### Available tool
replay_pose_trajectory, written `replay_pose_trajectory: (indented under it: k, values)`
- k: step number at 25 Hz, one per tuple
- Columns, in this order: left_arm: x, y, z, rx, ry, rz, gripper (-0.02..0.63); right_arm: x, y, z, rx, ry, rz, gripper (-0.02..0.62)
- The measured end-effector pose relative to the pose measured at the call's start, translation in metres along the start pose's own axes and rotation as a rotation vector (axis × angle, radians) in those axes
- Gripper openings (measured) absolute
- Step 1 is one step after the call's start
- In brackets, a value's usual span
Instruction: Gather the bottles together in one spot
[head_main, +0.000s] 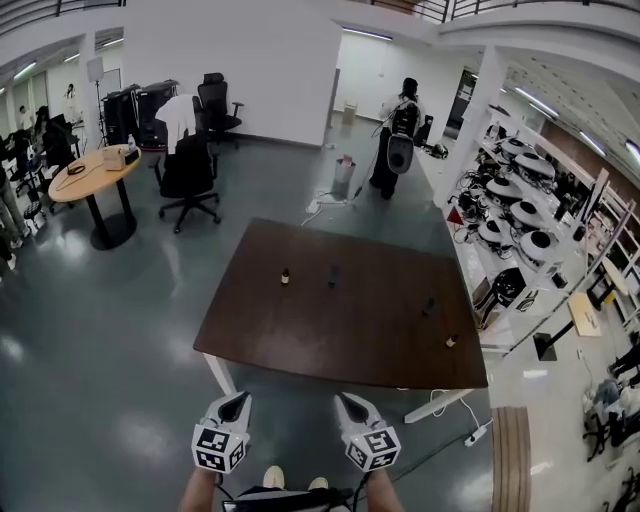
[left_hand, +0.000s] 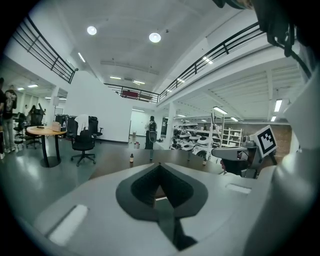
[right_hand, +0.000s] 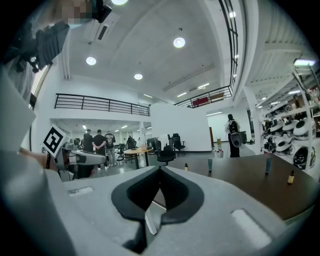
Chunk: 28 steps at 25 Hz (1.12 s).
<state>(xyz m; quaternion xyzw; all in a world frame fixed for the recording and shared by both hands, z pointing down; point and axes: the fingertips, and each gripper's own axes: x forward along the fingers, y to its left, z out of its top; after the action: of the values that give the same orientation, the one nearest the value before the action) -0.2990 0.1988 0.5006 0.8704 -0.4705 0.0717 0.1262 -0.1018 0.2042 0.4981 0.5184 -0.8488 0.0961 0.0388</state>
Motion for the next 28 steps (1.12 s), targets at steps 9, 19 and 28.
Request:
replay_pose_trajectory:
  k: [9,19,28]
  values:
    - [-0.003,0.033,-0.007,-0.025,-0.003,0.022,0.0,0.032,0.024,-0.003,-0.02,0.027,0.031,0.001]
    - [0.031,0.055,0.011,-0.015,-0.021,0.058,0.0,0.079,0.003,0.006,-0.036,0.02,0.071,0.002]
    - [0.087,0.076,0.017,-0.026,-0.008,0.101,0.0,0.143,-0.044,0.007,-0.066,0.045,0.096,0.002]
